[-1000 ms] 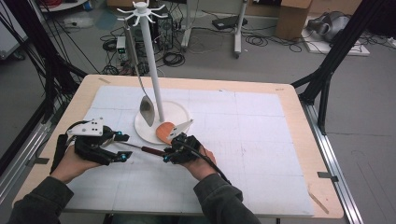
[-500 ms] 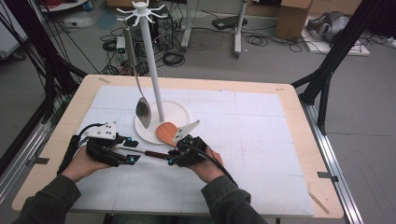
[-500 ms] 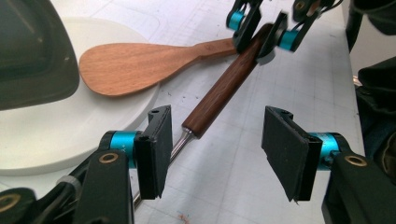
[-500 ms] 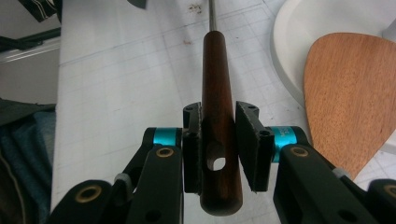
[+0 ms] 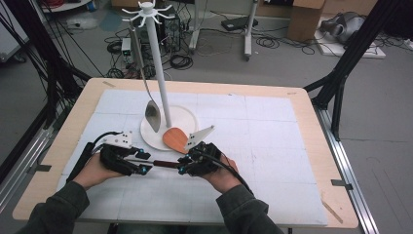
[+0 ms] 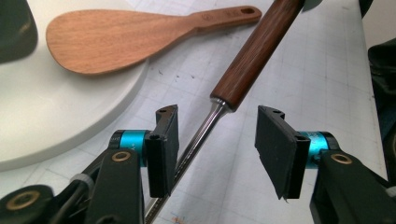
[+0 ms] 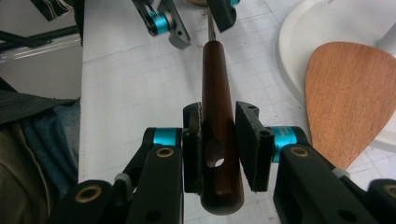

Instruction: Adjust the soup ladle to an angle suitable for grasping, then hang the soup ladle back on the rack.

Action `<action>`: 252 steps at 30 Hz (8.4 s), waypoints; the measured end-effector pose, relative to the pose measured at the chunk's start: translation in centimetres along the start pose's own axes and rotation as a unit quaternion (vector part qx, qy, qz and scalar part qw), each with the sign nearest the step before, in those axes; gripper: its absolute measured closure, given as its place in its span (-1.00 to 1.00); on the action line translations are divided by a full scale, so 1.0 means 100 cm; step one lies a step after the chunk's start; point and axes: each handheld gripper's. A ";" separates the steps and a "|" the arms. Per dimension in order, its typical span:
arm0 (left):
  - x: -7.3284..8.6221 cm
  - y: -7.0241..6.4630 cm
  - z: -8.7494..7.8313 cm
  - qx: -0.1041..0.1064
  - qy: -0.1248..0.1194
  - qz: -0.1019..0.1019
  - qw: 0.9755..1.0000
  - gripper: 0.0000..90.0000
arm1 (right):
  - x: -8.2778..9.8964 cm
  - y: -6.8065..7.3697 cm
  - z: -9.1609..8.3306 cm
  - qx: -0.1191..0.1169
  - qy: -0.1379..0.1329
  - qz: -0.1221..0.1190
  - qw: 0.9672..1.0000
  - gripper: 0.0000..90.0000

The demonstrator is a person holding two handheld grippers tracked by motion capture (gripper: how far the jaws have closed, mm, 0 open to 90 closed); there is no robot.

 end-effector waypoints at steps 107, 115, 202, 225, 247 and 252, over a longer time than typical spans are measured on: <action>-0.080 -0.028 -0.017 0.073 -0.141 0.039 0.987 0.52 | -0.055 0.004 -0.069 -0.019 -0.222 -0.010 0.975 0.63; -0.088 -0.031 -0.025 0.080 -0.160 0.050 0.983 0.55 | -0.058 0.003 -0.069 -0.041 -0.222 -0.026 0.974 0.63; -0.115 -0.003 -0.096 0.002 -0.178 0.035 0.983 0.63 | 0.133 -0.025 -0.103 0.132 -0.178 0.157 0.962 -0.79; -0.143 0.021 -0.124 -0.009 -0.177 0.032 0.984 0.63 | 0.155 -0.026 -0.108 0.148 -0.190 0.182 0.953 -0.99; -0.174 0.041 -0.144 -0.009 -0.180 0.030 0.983 0.63 | 0.154 -0.027 -0.105 0.143 -0.191 0.177 0.955 -0.99; -0.179 0.043 -0.149 -0.010 -0.180 0.030 0.983 0.63 | 0.154 -0.026 -0.104 0.141 -0.190 0.178 0.955 -0.99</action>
Point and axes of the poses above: each handheld gripper's, and its own axes: z roughly forward along the jaws, x roughly out of its underside, y roughly to its left, and after that the axes turned 9 degrees about y, right-handed
